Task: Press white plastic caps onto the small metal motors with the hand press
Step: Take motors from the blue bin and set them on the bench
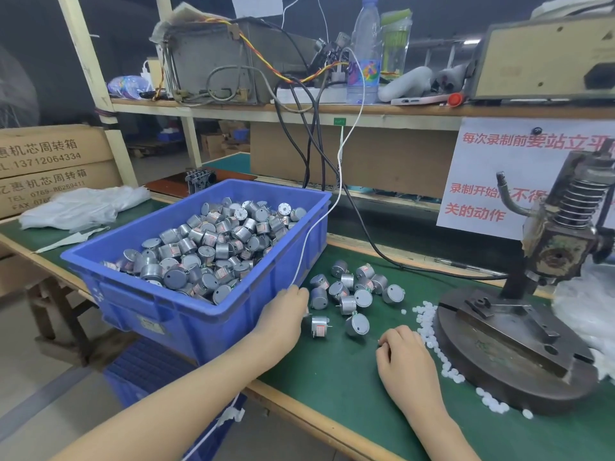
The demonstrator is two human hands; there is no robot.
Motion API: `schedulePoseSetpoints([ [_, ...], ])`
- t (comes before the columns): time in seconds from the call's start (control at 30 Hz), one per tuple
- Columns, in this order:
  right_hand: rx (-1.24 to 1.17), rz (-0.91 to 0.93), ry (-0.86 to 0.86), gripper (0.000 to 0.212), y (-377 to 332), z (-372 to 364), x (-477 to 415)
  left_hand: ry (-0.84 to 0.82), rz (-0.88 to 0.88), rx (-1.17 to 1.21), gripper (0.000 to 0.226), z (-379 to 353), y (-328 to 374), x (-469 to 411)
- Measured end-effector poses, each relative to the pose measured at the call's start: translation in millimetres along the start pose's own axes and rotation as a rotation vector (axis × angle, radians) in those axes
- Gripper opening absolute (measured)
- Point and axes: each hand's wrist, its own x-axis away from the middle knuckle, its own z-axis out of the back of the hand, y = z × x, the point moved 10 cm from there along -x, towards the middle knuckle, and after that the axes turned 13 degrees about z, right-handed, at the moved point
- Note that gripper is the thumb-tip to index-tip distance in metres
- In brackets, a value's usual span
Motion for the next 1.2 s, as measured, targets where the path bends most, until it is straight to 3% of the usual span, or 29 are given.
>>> schedulePoseSetpoints([
  [0.13, -0.002, -0.007, -0.007, 0.018, 1.2, -0.7, 0.2, 0.047, -0.059, -0.006, 0.039, -12.2, 7.7, -5.9],
  [0.3, 0.002, -0.003, -0.004, 0.019, 1.8, -1.5, -0.9, -0.039, -0.160, 0.207, 0.056, -26.9, 5.9, 3.1],
  [0.67, 0.012, -0.005, 0.003, 0.019, 1.8, -1.0, 0.2, -0.284, -0.061, 0.390, 0.074, -49.3, 9.8, 19.3],
  [1.07, 0.007, -0.010, 0.008, 0.019, 2.0, -0.7, 1.4, -0.215, 0.030, 0.289, 0.071, -40.6, 16.7, 7.4],
  [1.2, 0.002, -0.015, 0.008, 0.018, 3.4, -0.5, 1.3, -0.038, -0.060, 0.302, 0.059, 4.6, 28.8, 19.2],
])
